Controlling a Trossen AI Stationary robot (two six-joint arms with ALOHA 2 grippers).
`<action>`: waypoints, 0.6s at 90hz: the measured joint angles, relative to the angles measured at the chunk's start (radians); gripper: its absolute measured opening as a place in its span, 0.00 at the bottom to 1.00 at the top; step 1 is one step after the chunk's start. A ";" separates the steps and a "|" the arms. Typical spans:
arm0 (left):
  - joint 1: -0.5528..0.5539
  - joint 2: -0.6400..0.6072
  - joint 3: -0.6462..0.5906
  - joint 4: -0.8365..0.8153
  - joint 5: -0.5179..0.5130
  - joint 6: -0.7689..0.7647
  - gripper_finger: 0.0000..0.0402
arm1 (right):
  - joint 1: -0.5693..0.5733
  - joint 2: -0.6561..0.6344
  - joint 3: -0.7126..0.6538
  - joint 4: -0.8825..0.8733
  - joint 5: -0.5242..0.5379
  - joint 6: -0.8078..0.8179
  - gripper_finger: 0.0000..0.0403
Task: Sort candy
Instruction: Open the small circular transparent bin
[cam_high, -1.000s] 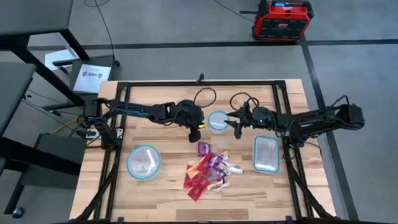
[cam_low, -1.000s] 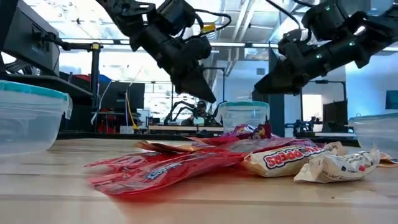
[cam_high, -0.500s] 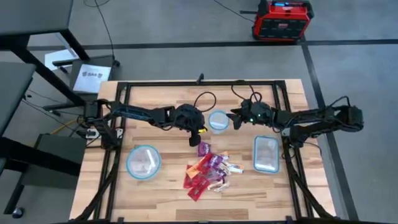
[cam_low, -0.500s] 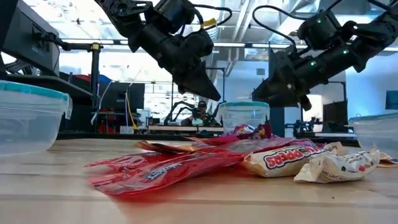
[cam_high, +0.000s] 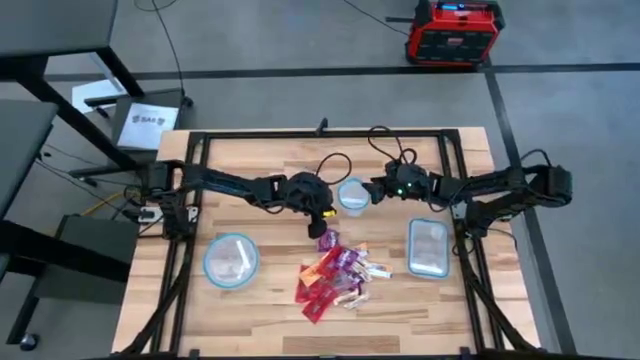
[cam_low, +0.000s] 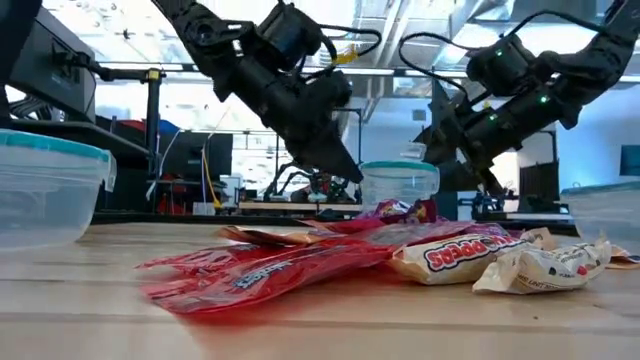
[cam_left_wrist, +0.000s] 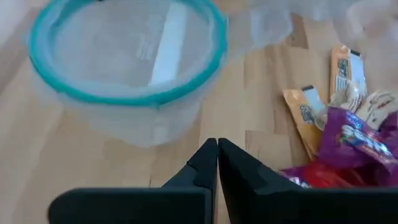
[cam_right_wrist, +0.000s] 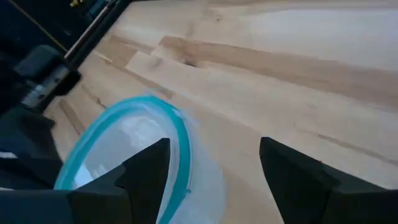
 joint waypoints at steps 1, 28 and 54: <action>0.000 0.000 0.000 0.000 0.000 -0.002 0.00 | -0.001 0.001 0.000 0.001 0.000 0.001 0.58; 0.007 -0.003 0.000 -0.001 -0.069 0.014 0.00 | 0.028 -0.010 0.000 0.000 -0.079 0.018 0.58; 0.009 -0.011 0.000 -0.080 -0.071 0.046 0.00 | 0.069 -0.031 -0.001 0.006 -0.145 -0.001 0.58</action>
